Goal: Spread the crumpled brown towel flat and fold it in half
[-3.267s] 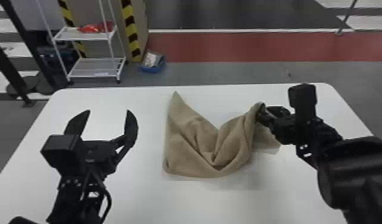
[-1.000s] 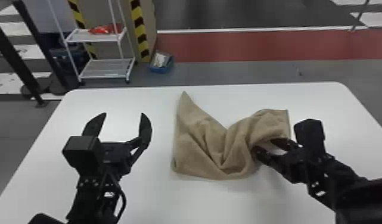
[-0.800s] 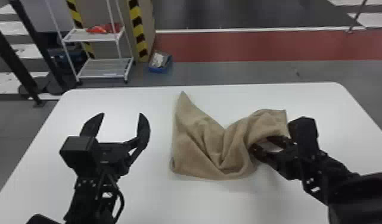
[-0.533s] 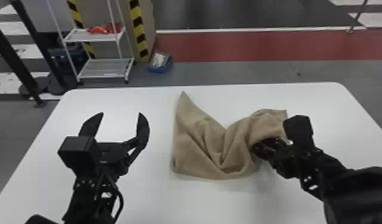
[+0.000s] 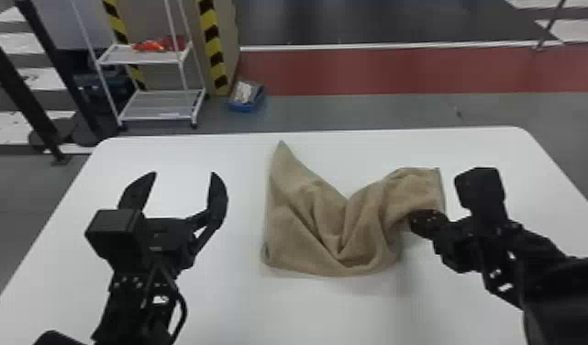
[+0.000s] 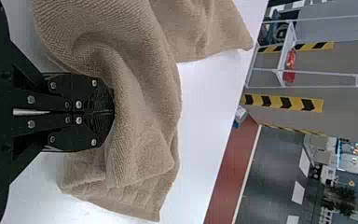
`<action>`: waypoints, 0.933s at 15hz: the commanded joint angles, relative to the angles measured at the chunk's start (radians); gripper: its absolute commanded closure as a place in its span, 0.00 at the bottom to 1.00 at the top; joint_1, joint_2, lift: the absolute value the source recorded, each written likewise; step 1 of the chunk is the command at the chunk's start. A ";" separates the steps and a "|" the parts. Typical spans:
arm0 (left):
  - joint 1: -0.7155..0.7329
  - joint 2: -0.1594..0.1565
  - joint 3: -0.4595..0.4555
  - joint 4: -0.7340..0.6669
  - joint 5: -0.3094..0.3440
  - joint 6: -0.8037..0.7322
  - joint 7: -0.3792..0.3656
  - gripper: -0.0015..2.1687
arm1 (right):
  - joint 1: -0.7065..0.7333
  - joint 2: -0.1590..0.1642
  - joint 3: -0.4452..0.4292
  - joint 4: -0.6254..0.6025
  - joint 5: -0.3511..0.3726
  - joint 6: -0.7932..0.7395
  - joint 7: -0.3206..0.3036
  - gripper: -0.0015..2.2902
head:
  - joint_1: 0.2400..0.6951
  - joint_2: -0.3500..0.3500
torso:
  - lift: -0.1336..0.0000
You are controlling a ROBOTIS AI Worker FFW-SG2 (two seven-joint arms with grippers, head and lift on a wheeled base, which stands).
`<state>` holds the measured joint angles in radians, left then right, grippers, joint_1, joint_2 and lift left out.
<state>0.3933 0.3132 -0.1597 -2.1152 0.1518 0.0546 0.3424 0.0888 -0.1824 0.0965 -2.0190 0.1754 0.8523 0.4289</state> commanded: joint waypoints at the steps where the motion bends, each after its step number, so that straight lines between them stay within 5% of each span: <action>1: -0.002 -0.006 -0.003 0.001 0.000 0.000 0.000 0.03 | 0.025 0.000 -0.054 -0.101 -0.017 0.009 0.005 0.74 | 1.00 0.57 | 0.07; 7: -0.002 -0.011 -0.009 0.006 -0.003 0.000 0.000 0.03 | 0.025 -0.019 -0.175 -0.193 -0.106 0.144 0.102 0.72 | 1.00 0.50 | 0.07; 8: -0.004 -0.012 -0.012 0.004 -0.005 0.000 0.000 0.03 | 0.040 -0.017 -0.170 -0.185 -0.105 0.144 0.114 0.62 | 1.00 0.49 | 0.07; 10: -0.004 -0.012 -0.012 0.004 -0.006 0.000 0.000 0.03 | 0.072 -0.017 -0.167 -0.132 -0.106 0.080 0.116 0.59 | 1.00 0.50 | 0.07; 12: -0.004 -0.014 -0.012 0.006 -0.006 0.003 0.000 0.03 | 0.081 -0.014 -0.164 -0.043 -0.108 -0.037 0.106 0.32 | 1.00 0.50 | 0.07; 14: -0.008 -0.012 -0.020 0.009 -0.006 0.003 -0.002 0.03 | 0.080 -0.008 -0.136 0.037 -0.108 -0.157 0.074 0.31 | 1.00 0.49 | 0.07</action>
<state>0.3880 0.2994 -0.1736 -2.1092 0.1457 0.0574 0.3416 0.1688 -0.1948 -0.0598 -2.0422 0.0675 0.7857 0.5180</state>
